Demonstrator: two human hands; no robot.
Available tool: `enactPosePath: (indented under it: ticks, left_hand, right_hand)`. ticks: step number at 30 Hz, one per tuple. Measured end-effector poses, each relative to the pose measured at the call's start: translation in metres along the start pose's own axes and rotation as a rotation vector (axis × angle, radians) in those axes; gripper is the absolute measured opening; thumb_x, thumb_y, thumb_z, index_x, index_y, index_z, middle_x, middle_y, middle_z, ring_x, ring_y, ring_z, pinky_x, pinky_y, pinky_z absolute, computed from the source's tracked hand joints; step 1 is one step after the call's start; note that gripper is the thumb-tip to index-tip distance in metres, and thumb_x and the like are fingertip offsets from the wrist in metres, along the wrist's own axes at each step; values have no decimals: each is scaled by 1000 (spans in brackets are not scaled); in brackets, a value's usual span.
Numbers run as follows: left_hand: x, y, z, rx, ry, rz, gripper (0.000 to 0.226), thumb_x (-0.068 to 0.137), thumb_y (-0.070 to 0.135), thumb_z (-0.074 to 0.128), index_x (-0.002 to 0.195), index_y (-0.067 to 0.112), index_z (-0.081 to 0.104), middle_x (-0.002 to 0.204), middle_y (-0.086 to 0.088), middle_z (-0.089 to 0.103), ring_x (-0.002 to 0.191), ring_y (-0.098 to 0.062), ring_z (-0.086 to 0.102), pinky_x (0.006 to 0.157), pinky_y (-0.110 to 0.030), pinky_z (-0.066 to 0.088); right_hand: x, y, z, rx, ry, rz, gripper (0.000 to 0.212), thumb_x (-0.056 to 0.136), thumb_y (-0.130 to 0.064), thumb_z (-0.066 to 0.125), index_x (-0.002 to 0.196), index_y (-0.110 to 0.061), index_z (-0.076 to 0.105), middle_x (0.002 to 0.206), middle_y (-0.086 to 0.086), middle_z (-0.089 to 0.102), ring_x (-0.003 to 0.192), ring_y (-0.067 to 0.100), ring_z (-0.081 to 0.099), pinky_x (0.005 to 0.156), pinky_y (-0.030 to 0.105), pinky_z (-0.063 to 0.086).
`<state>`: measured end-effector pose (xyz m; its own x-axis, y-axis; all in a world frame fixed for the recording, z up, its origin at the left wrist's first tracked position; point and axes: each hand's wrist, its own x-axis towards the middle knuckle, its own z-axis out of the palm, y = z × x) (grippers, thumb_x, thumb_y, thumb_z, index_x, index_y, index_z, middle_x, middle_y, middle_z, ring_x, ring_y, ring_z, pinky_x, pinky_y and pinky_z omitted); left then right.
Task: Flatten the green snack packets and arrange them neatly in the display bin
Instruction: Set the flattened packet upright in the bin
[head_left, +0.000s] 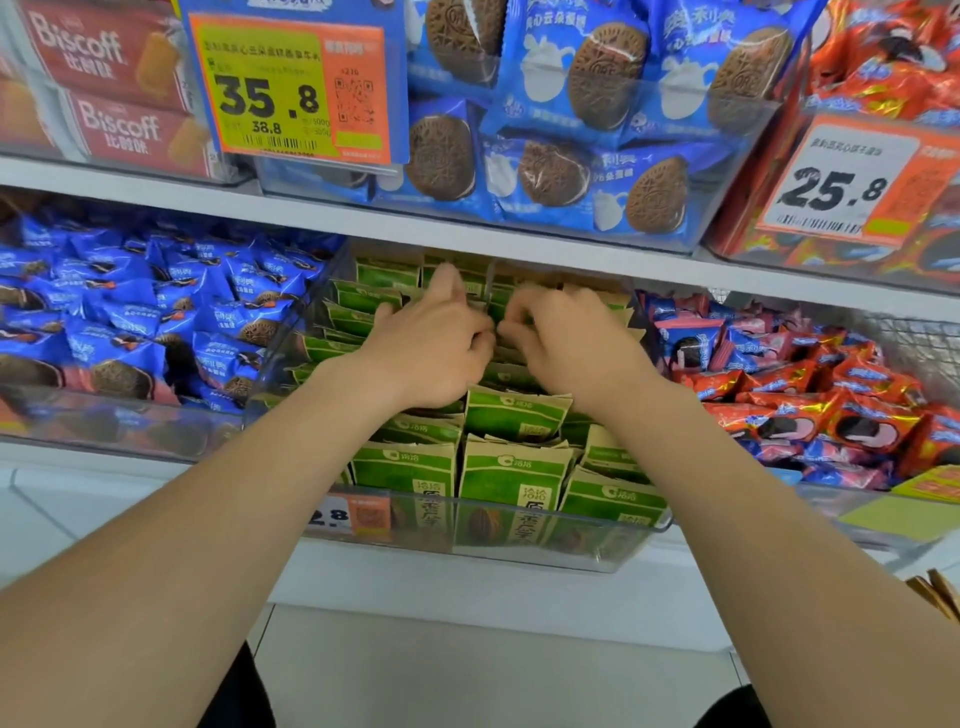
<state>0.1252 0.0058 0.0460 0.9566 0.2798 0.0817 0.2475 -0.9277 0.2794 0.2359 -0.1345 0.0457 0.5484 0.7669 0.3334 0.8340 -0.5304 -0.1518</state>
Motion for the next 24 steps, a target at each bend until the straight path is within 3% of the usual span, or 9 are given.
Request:
enactPosePath:
  ticks: [2, 5, 10, 14, 17, 20, 24]
  left_hand:
    - [-2, 1, 1, -4, 11, 22, 36, 111, 42, 37, 134, 32, 64, 125, 0, 32, 115, -26, 51, 96, -52, 33]
    - [-8, -1, 6, -50, 128, 29, 37, 109, 42, 45, 141, 31, 61, 127, -1, 37, 121, -30, 48, 103, -52, 40]
    - [-16, -3, 12, -1, 239, -3, 41, 108, 45, 48, 144, 33, 60, 151, -2, 37, 136, -32, 38, 111, -54, 34]
    - [-18, -5, 12, -30, 231, 17, 42, 109, 43, 45, 147, 30, 59, 154, -1, 47, 141, -31, 42, 115, -54, 34]
    - [-20, -8, 9, -97, 253, 59, 39, 108, 38, 50, 141, 24, 64, 149, -2, 57, 137, -29, 51, 115, -53, 43]
    - [-25, -8, 4, -157, 294, 78, 36, 106, 36, 54, 137, 22, 66, 140, 0, 66, 130, -24, 59, 110, -51, 49]
    - [-37, -2, -4, -250, 394, 63, 31, 105, 30, 57, 131, 25, 71, 120, 6, 75, 108, -17, 69, 97, -44, 58]
  right_hand:
    - [1, 1, 1, 3, 116, 15, 13, 104, -25, 58, 102, -21, 70, 92, 7, 71, 81, 32, 67, 73, 44, 60]
    - [5, -1, 6, -145, 45, -51, 17, 97, -9, 58, 99, -14, 74, 102, 9, 69, 92, 34, 67, 82, 45, 58]
    - [3, -5, 6, -271, -7, -10, 34, 106, -32, 42, 101, -15, 72, 117, 11, 67, 110, 39, 61, 93, 46, 41]
    - [0, -4, 2, -222, -9, -57, 23, 106, -22, 45, 96, -20, 66, 114, 5, 65, 110, 33, 58, 90, 47, 39]
    - [-6, -3, -6, -207, 77, -129, 18, 98, -8, 61, 100, -19, 74, 111, 3, 69, 109, 30, 63, 89, 45, 47]
    - [-21, -11, -20, -137, 165, -181, 26, 89, 1, 74, 103, -19, 80, 103, 3, 74, 97, 29, 70, 86, 47, 58]
    - [-51, -21, -35, -4, 320, -194, 38, 87, 4, 74, 111, -24, 68, 95, -4, 71, 80, 28, 69, 65, 47, 59]
